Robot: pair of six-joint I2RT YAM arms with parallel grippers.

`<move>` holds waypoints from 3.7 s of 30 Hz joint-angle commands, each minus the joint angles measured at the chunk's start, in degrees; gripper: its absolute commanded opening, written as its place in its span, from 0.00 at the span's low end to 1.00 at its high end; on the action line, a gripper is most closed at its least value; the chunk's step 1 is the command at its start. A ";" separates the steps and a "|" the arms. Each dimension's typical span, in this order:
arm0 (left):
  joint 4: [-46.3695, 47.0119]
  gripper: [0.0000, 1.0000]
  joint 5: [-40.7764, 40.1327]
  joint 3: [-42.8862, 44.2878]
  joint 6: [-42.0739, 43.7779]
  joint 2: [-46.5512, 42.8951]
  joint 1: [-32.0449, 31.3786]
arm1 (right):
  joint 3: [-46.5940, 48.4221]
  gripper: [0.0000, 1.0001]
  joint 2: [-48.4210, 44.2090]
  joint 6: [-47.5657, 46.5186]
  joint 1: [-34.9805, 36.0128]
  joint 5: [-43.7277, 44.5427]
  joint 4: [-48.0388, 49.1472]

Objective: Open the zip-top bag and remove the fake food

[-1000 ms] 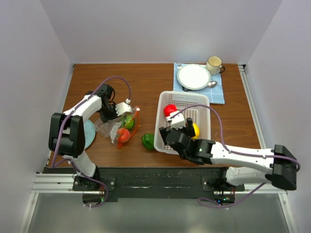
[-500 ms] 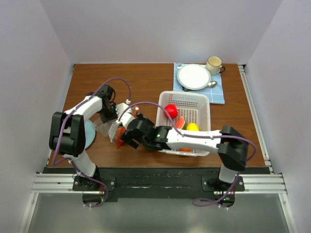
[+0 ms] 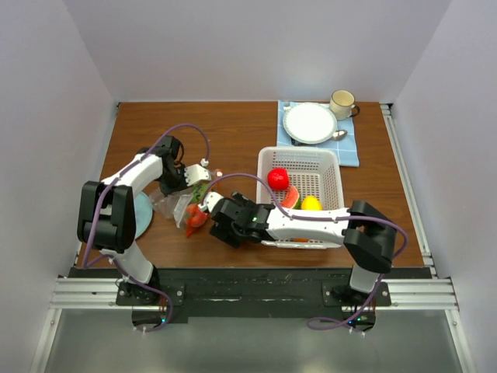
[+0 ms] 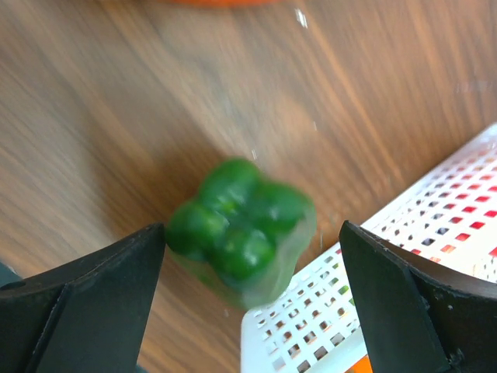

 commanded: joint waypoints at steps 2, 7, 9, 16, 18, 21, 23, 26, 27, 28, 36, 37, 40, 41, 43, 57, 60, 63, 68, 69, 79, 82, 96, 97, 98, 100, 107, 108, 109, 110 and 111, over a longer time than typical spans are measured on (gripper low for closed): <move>0.59 0.00 -0.18 -0.04 1.43 -2.15 0.61 | -4.42 0.99 -6.09 2.48 -1.03 -1.35 -1.18; 0.76 0.00 -0.27 -0.04 1.43 -2.59 0.69 | -4.61 0.99 -5.39 2.83 -1.03 -2.49 0.49; 0.76 0.00 -0.44 -0.04 1.43 -2.77 0.69 | -3.91 0.99 -4.77 2.92 -1.03 -3.46 1.02; 0.76 0.00 -0.71 -0.13 1.61 -3.03 0.69 | -2.32 0.93 -0.12 3.44 -1.03 -4.87 2.69; 0.94 0.00 -0.97 -0.22 1.70 -2.95 0.69 | -2.58 0.85 0.06 3.62 -1.03 -4.52 3.04; 1.03 0.00 -1.06 -0.40 1.78 -2.86 0.69 | -3.72 0.60 -1.86 3.71 -1.12 -3.12 4.35; 1.03 0.00 -0.88 -0.39 1.78 -2.77 0.69 | -5.47 0.45 -6.49 4.06 -1.90 -3.02 6.11; 1.03 0.00 -0.97 -0.31 1.87 -2.51 0.69 | -8.19 0.38 -12.13 4.15 -3.48 0.38 10.41; 1.03 0.00 -1.06 -0.31 2.04 -2.42 0.69 | -8.90 0.36 -15.37 4.06 -4.10 2.06 12.43; 0.94 0.00 -0.97 -0.31 1.87 -2.33 0.69 | -9.78 0.34 -17.32 4.15 -4.72 3.99 13.49; 0.50 0.00 -0.27 0.04 2.05 -1.98 0.60 | -20.94 0.22 -29.12 8.45 -12.35 28.51 19.84; 0.41 0.00 -0.18 0.04 1.96 -1.89 0.52 | -20.95 0.22 -27.90 11.67 -13.24 30.88 17.74; 0.50 0.00 -0.09 0.13 1.87 -1.37 0.43 | -19.81 0.50 -25.35 18.54 -15.09 30.83 10.96; 0.50 0.00 -0.09 0.13 1.78 -1.28 0.34 | -19.38 0.72 -23.60 19.00 -15.27 29.25 10.17; 0.59 0.00 -0.09 0.04 1.78 -1.19 0.17 | -18.15 0.99 -21.92 21.09 -15.27 27.57 8.24; 0.94 0.00 1.49 1.19 -0.15 -0.66 -0.71 | -12.25 0.99 -15.43 0.02 -4.81 2.79 31.22; 2.95 0.00 0.88 -0.39 -0.67 -0.40 -1.50 | -12.52 0.99 -10.59 -0.25 -4.46 0.14 38.34; 5.15 0.00 -0.61 -1.62 -1.03 0.48 -2.56 | -11.81 0.95 -4.26 -0.60 -4.46 -2.23 44.15; 7.18 0.00 -1.67 -1.98 -1.21 2.68 -3.26 | -10.23 0.95 0.41 -0.60 -4.46 -10.66 49.88; 7.27 0.00 -1.76 -1.98 -1.21 2.94 -3.35 | -9.88 0.95 0.85 -2.17 -4.46 -11.98 51.02; 8.59 0.00 -2.20 -2.33 -1.47 4.26 -3.70 | -0.93 0.99 9.46 -1.48 -4.55 -24.20 47.35; 8.76 0.00 -2.64 -2.59 -1.38 3.91 -3.70 | 0.75 0.99 11.83 -1.30 -4.55 -24.21 46.02; 8.85 0.00 -3.17 -3.30 -0.94 2.42 -3.70 | -0.57 0.99 12.10 -2.53 -4.46 -23.15 44.70; 8.85 0.00 -3.25 -3.38 -1.03 2.24 -3.70 | 0.48 0.99 12.54 -2.88 -4.55 -23.15 44.35; 8.85 0.00 -3.43 -3.38 -0.86 2.15 -3.62 | 0.84 0.99 13.41 -3.84 -4.55 -23.15 43.65; 8.76 0.00 -3.61 -3.47 -0.77 1.71 -3.61 | 1.46 0.99 13.86 -4.38 -4.55 -23.15 42.51; 9.03 0.00 -3.87 -3.56 -0.76 1.89 -3.61 | 0.49 0.99 14.39 -6.14 -4.55 -22.18 42.86; 9.03 0.00 -3.78 -3.56 -0.77 2.15 -3.61 | 0.93 0.99 14.74 -6.14 -4.46 -22.27 43.03; 9.03 0.00 -3.69 -3.65 -0.77 2.15 -3.61 | 1.28 0.99 15.00 -5.88 -4.46 -22.45 43.29; 9.03 0.00 -3.78 -3.65 -0.85 2.15 -3.61 | 1.63 0.99 15.35 -5.87 -4.46 -22.45 43.21; 9.11 0.00 -3.78 -3.73 -0.77 2.06 -3.61 | 2.59 0.99 16.14 -5.87 -4.46 -21.93 43.12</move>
